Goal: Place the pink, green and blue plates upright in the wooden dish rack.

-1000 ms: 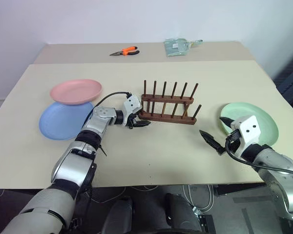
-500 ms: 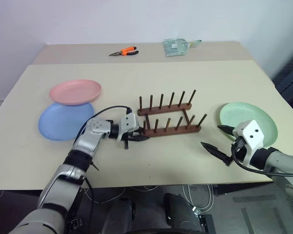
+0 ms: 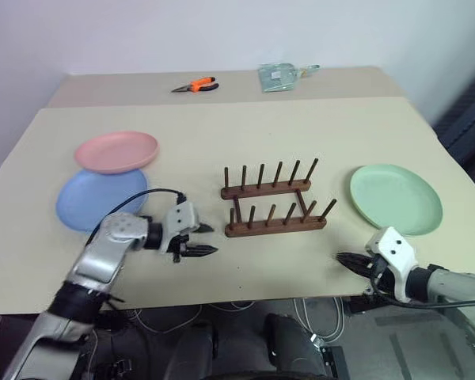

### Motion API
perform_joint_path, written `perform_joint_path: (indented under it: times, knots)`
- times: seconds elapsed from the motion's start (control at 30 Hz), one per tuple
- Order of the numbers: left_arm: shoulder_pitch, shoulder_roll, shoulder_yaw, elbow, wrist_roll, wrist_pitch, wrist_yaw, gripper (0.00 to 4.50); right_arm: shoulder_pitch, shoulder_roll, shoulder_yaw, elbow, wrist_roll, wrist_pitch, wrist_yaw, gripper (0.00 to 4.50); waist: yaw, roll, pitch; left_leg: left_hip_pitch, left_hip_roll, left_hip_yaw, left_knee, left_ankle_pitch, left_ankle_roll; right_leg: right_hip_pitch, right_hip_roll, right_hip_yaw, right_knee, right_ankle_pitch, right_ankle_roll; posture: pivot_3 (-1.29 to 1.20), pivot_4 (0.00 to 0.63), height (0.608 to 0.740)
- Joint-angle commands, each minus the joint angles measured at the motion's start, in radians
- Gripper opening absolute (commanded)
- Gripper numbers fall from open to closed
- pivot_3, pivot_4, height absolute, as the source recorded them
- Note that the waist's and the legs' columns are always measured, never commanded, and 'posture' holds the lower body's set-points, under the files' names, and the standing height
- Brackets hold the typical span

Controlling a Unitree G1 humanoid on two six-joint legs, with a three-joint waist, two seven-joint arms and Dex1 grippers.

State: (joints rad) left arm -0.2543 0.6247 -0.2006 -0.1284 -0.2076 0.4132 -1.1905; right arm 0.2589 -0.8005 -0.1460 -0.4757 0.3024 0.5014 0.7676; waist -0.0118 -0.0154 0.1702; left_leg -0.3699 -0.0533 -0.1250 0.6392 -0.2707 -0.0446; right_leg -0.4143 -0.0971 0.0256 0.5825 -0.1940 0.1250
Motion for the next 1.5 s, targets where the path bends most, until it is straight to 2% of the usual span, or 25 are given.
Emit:
perform_joint_path:
  times: [0.03, 0.2, 0.37, 0.5, 0.63, 0.73, 0.77, 0.87, 0.97, 1.0, 1.07, 1.13, 1.3, 1.5]
  knots:
    - [0.015, -0.057, -0.028, -0.112, -0.023, 0.07, 0.087, 0.52, -0.077, 0.028, 0.066, 0.06, -0.094, -0.046, -0.067, 0.0, 0.008, 0.0, 0.0, -0.001, 0.0, 0.0, 0.001, 0.0, 0.0, 0.0, 0.0, 0.0, -0.001, 0.0, 0.0, 0.0, 0.15, 0.74]
    - [-0.01, -0.167, -0.127, -0.035, 0.154, -0.019, 0.306, 0.52, -0.219, 0.093, 0.168, 0.158, -0.202, -0.055, -0.152, 0.0, 0.017, -0.001, 0.0, -0.001, -0.002, -0.001, 0.004, 0.0, 0.0, 0.001, 0.0, 0.0, -0.001, 0.0, 0.0, 0.0, 0.15, 0.74]
    - [-0.085, -0.278, -0.109, 0.134, 0.25, -0.053, 0.529, 0.52, -0.383, 0.179, 0.212, 0.29, -0.27, -0.074, -0.235, 0.0, 0.021, -0.001, -0.001, 0.002, -0.002, -0.001, 0.006, 0.0, 0.0, 0.005, 0.0, 0.0, 0.0, 0.001, 0.0, 0.0, 0.15, 0.74]
    - [-0.128, -0.303, -0.09, 0.221, 0.277, -0.089, 0.623, 0.52, -0.486, 0.216, 0.22, 0.388, -0.308, -0.1, -0.269, 0.0, 0.021, -0.001, -0.001, 0.003, -0.002, -0.001, 0.006, 0.0, 0.0, 0.005, 0.0, 0.0, 0.0, 0.001, 0.0, 0.0, 0.15, 0.74]
    - [-0.142, -0.301, -0.07, 0.247, 0.268, -0.106, 0.663, 0.52, -0.509, 0.214, 0.207, 0.403, -0.288, -0.104, -0.24, 0.0, 0.019, -0.001, -0.001, 0.003, -0.002, -0.001, 0.006, 0.0, 0.0, 0.005, 0.0, 0.0, 0.0, 0.004, -0.001, 0.0, 0.15, 0.74]
    - [-0.133, -0.284, -0.038, 0.226, 0.254, -0.104, 0.671, 0.49, -0.479, 0.197, 0.19, 0.345, -0.227, -0.085, -0.166, 0.82, 0.015, 0.0, -0.001, 0.003, -0.002, -0.001, 0.006, 0.0, 0.0, 0.005, 0.0, 0.0, 0.0, 0.004, -0.001, 0.0, 0.15, 0.74]
    - [-0.126, -0.275, -0.026, 0.209, 0.246, -0.097, 0.667, 0.49, -0.465, 0.189, 0.187, 0.319, -0.211, -0.087, -0.141, 1.26, 0.014, 0.0, -0.001, 0.003, -0.002, -0.001, 0.006, 0.0, 0.0, 0.005, 0.0, 0.0, 0.0, 0.004, -0.001, 0.0, 0.15, 0.74]
    - [-0.091, -0.245, 0.051, 0.112, 0.174, -0.055, 0.636, 1.36, -0.437, 0.178, 0.179, 0.244, -0.183, -0.085, -0.107, 2.79, -0.001, 0.0, -0.001, 0.003, -0.002, -0.002, 0.005, -0.001, 0.001, 0.005, 0.0, -0.001, 0.0, 0.004, 0.0, 0.0, 0.15, 0.74]
    - [-0.088, -0.239, 0.209, 0.027, 0.086, -0.015, 0.689, 2.83, -0.426, 0.166, 0.183, 0.206, -0.186, -0.084, -0.098, 4.32, -0.003, 0.0, 0.0, 0.002, -0.002, -0.002, 0.005, -0.001, 0.001, 0.003, 0.0, -0.001, 0.001, 0.004, 0.0, 0.0, 0.15, 0.74]
    - [-0.102, -0.249, 0.263, 0.018, 0.062, 0.0, 0.724, 3.3, -0.425, 0.165, 0.184, 0.205, -0.188, -0.085, -0.095, 4.5, -0.002, 0.0, 0.0, 0.001, -0.002, -0.002, 0.005, -0.001, 0.001, 0.003, 0.0, -0.001, 0.001, 0.004, 0.0, 0.0, 0.15, 0.74]
    - [-0.158, -0.271, 0.376, 0.017, 0.023, 0.038, 0.821, 4.34, -0.431, 0.166, 0.194, 0.211, -0.197, -0.095, -0.092, 4.5, 0.003, 0.0, 0.0, 0.0, -0.002, -0.003, 0.006, -0.001, 0.001, 0.003, 0.0, -0.002, 0.001, 0.004, 0.0, 0.0, 0.15, 0.74]
    - [-0.219, -0.292, 0.457, 0.03, 0.009, 0.071, 0.925, 4.34, -0.439, 0.17, 0.2, 0.221, -0.172, -0.075, -0.065, 4.5, 0.006, -0.001, 0.001, -0.002, -0.002, -0.005, 0.007, -0.001, 0.001, 0.003, 0.0, -0.002, 0.0, 0.004, 0.0, 0.0, 0.15, 0.74]
    - [-0.439, -0.442, 0.759, 0.054, -0.067, 0.209, 1.373, 4.34, -0.48, 0.185, 0.22, 0.238, -0.138, -0.065, -0.013, 4.5, 0.005, -0.002, 0.001, -0.002, -0.003, -0.006, 0.008, -0.001, 0.001, 0.004, 0.0, -0.003, -0.001, 0.006, 0.003, 0.0, 0.15, 0.74]
    - [-0.523, -0.594, 1.021, -0.015, -0.234, 0.323, 1.712, 4.34, -0.506, 0.194, 0.234, 0.288, -0.188, -0.115, -0.042, 4.5, 0.002, -0.002, 0.001, -0.001, -0.003, -0.006, 0.007, -0.001, 0.0, 0.003, 0.0, -0.003, -0.001, 0.006, 0.003, 0.0, 0.15, 0.74]
